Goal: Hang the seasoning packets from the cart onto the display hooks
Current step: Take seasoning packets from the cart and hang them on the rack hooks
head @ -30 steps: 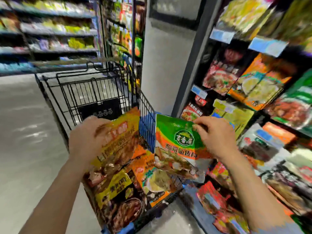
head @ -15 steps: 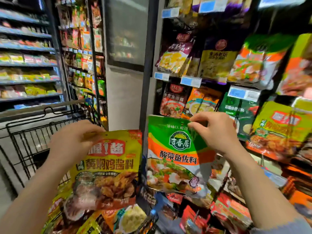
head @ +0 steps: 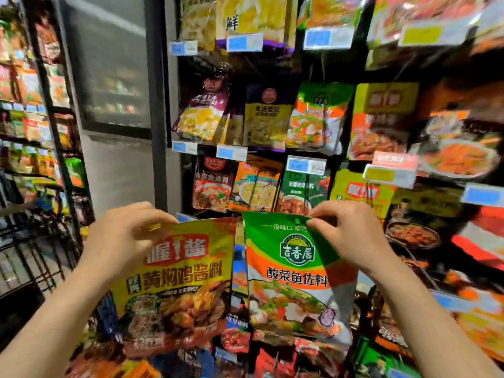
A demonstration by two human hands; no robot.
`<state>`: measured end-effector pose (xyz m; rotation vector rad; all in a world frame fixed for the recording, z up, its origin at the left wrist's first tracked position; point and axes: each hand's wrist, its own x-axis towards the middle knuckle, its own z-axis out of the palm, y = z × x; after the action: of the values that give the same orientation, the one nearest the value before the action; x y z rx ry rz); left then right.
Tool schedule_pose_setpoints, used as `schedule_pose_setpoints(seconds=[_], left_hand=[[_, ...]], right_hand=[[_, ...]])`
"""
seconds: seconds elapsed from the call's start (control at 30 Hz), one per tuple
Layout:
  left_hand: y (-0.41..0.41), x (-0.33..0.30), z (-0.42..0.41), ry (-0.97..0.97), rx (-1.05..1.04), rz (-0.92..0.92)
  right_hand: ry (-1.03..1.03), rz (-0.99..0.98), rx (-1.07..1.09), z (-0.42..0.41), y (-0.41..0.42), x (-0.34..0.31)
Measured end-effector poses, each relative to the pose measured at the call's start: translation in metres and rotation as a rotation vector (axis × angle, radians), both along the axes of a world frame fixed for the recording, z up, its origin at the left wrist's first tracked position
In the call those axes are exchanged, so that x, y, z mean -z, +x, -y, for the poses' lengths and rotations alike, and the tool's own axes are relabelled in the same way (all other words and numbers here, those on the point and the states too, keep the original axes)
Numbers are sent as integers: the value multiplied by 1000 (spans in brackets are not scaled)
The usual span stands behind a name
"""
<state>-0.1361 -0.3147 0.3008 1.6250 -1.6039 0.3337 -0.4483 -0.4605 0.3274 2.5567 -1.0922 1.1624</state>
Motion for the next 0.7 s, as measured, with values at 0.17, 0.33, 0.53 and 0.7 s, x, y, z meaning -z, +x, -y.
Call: schedule_pose_setpoints(seconds=[0.17,0.33,0.53,0.7], left_hand=[[-12,6,41,-36,120,6],[-36,-11,78,-102,190,13],[-45,-55,126,-160,181,-56],[-21,-98,152,-272,237,29]], right_hand=[[-28,23,129,-2,-33,-18],[-30,102,201,13,-47,-64],[-95,195,255,55,-43,-131],[-102,349,247,114,-26,-185]])
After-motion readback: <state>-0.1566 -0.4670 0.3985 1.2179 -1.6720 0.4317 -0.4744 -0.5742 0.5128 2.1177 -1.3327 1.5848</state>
